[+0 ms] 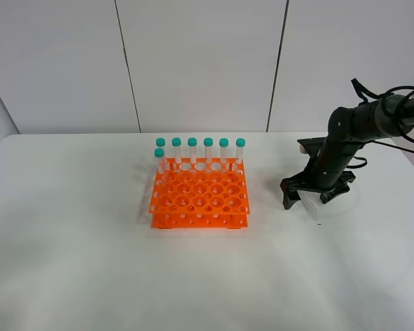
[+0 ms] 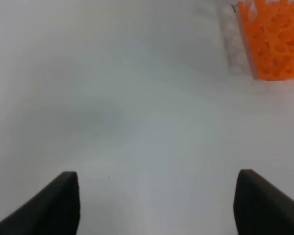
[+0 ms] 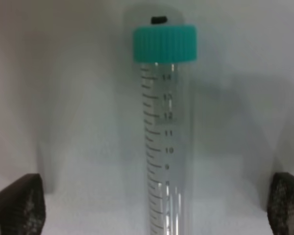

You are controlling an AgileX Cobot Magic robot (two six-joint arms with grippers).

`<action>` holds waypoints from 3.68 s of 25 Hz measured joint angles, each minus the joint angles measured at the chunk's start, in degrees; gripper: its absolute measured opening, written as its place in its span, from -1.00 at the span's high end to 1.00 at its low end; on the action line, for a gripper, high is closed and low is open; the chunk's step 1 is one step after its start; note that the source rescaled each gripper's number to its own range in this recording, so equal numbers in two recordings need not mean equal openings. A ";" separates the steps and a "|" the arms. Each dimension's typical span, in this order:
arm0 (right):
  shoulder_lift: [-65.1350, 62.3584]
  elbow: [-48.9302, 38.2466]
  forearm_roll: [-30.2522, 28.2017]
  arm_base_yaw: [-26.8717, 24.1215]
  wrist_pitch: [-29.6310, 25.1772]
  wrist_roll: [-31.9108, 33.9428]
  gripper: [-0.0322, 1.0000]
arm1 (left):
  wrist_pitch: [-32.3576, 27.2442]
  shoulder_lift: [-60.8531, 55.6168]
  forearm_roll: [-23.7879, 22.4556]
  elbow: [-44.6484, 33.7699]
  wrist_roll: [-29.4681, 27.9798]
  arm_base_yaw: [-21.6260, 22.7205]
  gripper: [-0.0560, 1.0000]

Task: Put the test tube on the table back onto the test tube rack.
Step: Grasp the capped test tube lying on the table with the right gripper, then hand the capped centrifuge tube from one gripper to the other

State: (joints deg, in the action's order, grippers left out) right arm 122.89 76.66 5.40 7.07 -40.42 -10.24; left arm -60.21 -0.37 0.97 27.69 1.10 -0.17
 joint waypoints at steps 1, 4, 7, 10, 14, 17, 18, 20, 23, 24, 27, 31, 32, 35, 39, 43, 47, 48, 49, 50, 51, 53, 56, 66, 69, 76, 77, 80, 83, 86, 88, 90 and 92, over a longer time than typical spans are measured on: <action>0.00 0.00 -0.05 0.00 0.06 0.00 -0.84 | 0.00 0.00 0.00 0.00 0.00 0.00 -0.98; 0.06 0.00 -0.17 0.00 -0.56 0.00 -0.02 | 0.00 0.00 0.00 0.00 0.00 0.00 -0.98; 0.12 0.00 -1.00 0.00 -2.09 0.00 0.94 | 0.00 0.00 0.00 0.00 0.00 0.00 -0.98; 0.12 0.07 -2.14 0.00 -3.06 -0.04 0.87 | 0.00 0.00 0.00 0.00 0.00 0.00 -0.98; -0.64 1.65 -2.64 0.00 -5.06 -0.04 0.87 | 0.00 0.00 0.00 0.00 0.00 0.00 -0.98; -4.45 3.65 -2.90 0.00 -7.46 -0.04 0.87 | 0.00 0.00 0.00 0.00 0.00 0.00 -0.98; -6.09 4.22 -2.94 0.00 -8.47 -0.04 0.87 | 0.00 0.00 0.00 0.00 0.00 0.00 -0.98; -10.69 4.60 -2.94 0.00 -10.40 -0.04 0.87 | 0.00 0.00 0.00 0.00 0.00 0.00 -0.98; -17.91 3.89 -3.21 0.00 -12.76 -0.14 0.87 | 0.00 0.00 0.00 0.00 0.00 0.00 -0.98; -20.61 3.08 -3.68 0.00 -13.11 -0.19 0.87 | 0.00 0.00 0.00 0.00 0.00 0.00 -0.98; -28.28 -1.11 -4.80 0.00 -14.26 0.04 0.87 | 0.00 0.00 0.00 0.00 0.00 0.00 -0.98; -38.17 -10.46 -4.68 0.00 -13.74 1.39 0.87 | 0.00 0.00 0.00 0.00 0.00 0.00 -0.98; -40.18 -12.77 -4.29 0.00 -12.56 1.50 0.87 | 0.00 0.00 0.00 0.00 0.00 0.00 -0.98; -45.21 -20.07 -2.59 0.00 -7.86 1.77 0.87 | 0.00 0.00 0.00 0.00 0.00 0.00 -0.98; -45.82 -26.22 0.59 0.00 -5.73 1.77 0.87 | 0.00 0.00 0.00 0.00 0.00 0.00 -0.98; -45.82 -26.94 3.64 0.72 -1.05 -0.74 0.87 | 0.00 0.00 0.00 0.00 0.00 0.00 -0.98; -45.82 -26.94 5.04 5.65 1.71 -2.37 0.87 | 0.00 0.00 0.00 0.00 0.00 0.00 -0.98; -45.82 -26.94 5.34 7.11 2.14 -2.53 0.87 | 0.00 0.00 0.00 0.00 0.00 0.00 -0.98; -45.82 -26.94 5.78 8.93 2.45 -2.59 0.87 | 0.00 0.00 0.00 0.00 0.00 0.00 -0.98; -45.82 -26.94 6.49 10.73 3.01 -2.61 0.87 | 0.00 0.00 0.00 0.00 0.00 0.00 -0.98; -45.82 -26.94 7.40 12.22 3.71 -2.61 0.87 | 0.00 0.00 0.00 0.00 0.00 0.00 -0.98; -45.82 -26.94 9.29 15.44 4.72 -2.66 0.87 | 0.00 0.00 0.00 0.00 0.00 0.00 -0.98; -45.82 -26.94 10.86 19.26 5.73 -2.96 0.87 | 0.16 -0.02 0.00 0.28 0.00 0.00 -0.98; -45.82 -25.50 24.37 22.66 7.50 -19.18 0.87 | 5.41 14.68 3.75 13.40 0.73 0.00 -0.98; -45.82 -25.09 30.69 22.66 7.55 -27.22 0.87 | 7.39 23.91 8.19 18.01 3.04 0.00 -0.98; -42.11 -25.07 40.15 22.66 2.91 -40.61 0.87 | 19.21 45.84 29.37 19.56 16.34 0.00 -0.99; -41.25 -25.07 41.45 22.66 1.85 -43.37 0.87 | 20.50 49.06 33.80 19.56 20.22 0.00 -0.99; -39.55 -25.07 46.21 22.66 0.33 -49.69 0.87 | 21.32 57.53 47.40 19.56 33.04 0.00 -0.99; -39.47 -25.07 50.17 22.66 1.15 -51.85 0.87 | 19.69 64.53 61.01 19.56 45.90 -0.54 -0.99; -39.47 -25.07 51.18 22.66 1.99 -52.49 0.87 | 19.66 69.31 72.14 19.56 56.21 -3.54 -0.99; -39.47 -25.07 51.34 22.66 2.06 -52.54 0.87 | 20.41 71.78 77.37 19.56 61.16 -6.43 -0.99; -39.47 -25.07 51.34 22.66 2.16 -52.54 0.87 | 21.83 73.83 80.35 19.56 63.53 -9.74 -0.99; -39.47 -25.07 51.48 22.66 2.16 -52.54 0.87 | 23.48 75.92 82.40 19.56 64.59 -12.50 -0.99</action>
State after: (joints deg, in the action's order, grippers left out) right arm 83.42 51.59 56.87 29.72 -38.26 -62.78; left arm -36.74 75.55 83.37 47.25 65.69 -12.67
